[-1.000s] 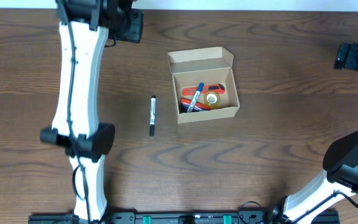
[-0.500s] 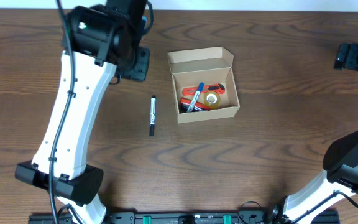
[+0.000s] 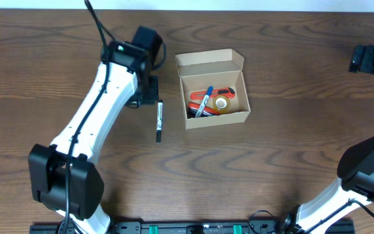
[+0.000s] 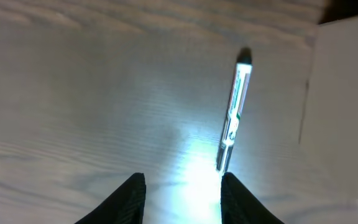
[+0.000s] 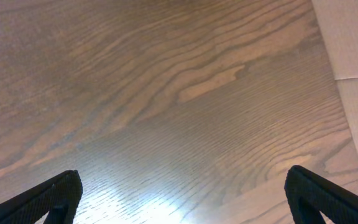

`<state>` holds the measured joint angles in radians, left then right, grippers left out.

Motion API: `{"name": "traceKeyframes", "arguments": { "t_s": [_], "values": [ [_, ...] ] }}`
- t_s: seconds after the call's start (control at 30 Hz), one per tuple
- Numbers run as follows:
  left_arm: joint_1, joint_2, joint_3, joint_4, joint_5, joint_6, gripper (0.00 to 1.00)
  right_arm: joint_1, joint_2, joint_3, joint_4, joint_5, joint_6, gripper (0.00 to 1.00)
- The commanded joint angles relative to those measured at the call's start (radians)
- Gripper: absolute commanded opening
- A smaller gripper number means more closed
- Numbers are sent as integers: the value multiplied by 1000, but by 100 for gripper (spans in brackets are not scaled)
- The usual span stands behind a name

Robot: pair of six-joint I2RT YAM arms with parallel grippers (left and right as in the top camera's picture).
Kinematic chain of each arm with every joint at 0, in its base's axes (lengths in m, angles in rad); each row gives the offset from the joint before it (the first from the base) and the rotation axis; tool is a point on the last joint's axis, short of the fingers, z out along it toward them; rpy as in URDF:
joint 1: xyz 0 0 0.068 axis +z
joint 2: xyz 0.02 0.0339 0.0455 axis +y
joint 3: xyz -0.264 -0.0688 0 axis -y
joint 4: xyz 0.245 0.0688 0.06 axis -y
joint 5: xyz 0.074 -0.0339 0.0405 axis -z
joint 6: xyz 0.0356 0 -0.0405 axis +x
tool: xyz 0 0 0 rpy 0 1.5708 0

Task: Pack container
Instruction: 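Lower the left gripper and grasp the black-capped marker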

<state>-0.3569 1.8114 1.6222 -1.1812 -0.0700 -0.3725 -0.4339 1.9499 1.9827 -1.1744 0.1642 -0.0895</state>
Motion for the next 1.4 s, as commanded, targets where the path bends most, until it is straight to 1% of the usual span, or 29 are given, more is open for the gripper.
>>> {"name": "traceKeyframes", "arguments": {
  "t_s": [0.0,0.07,0.13,0.2,0.27,0.4,0.53,0.67,0.77,0.87,0.9,1.07,1.17,1.23,1.37],
  "values": [
    [3,-8,-71,62,24,-118,38,-4,10,-3,0,0,14,99],
    [3,-7,-98,114,89,-116,38,-4,10,-3,0,0,14,99],
    [3,-7,-114,164,188,-103,38,-4,10,-3,0,0,14,99],
    [0,-7,-118,178,217,-105,38,-4,10,-3,0,0,14,99],
    [-5,-7,-119,181,216,-103,38,-4,10,-3,0,0,14,99],
    [-11,-7,-146,187,218,-43,31,-4,10,-3,0,0,14,99],
    [-10,-7,-226,206,225,4,29,-4,10,-3,0,0,14,99],
    [-10,-7,-332,267,252,29,32,-4,10,-3,0,0,14,99],
    [-12,-7,-377,303,256,48,35,-4,10,-3,0,0,14,99],
    [-12,-7,-380,319,255,84,43,-4,10,-3,0,0,14,99],
    [-12,-7,-380,324,255,89,44,-4,10,-3,0,0,14,99],
    [-13,3,-381,348,249,104,44,-4,10,-3,0,0,14,99],
    [-16,19,-381,372,218,112,43,-4,10,-3,0,0,14,99],
    [-17,45,-381,389,206,127,41,-4,10,-3,0,0,14,99],
    [-17,82,-381,395,189,127,41,-4,10,-3,0,0,14,99]
  ]
}}
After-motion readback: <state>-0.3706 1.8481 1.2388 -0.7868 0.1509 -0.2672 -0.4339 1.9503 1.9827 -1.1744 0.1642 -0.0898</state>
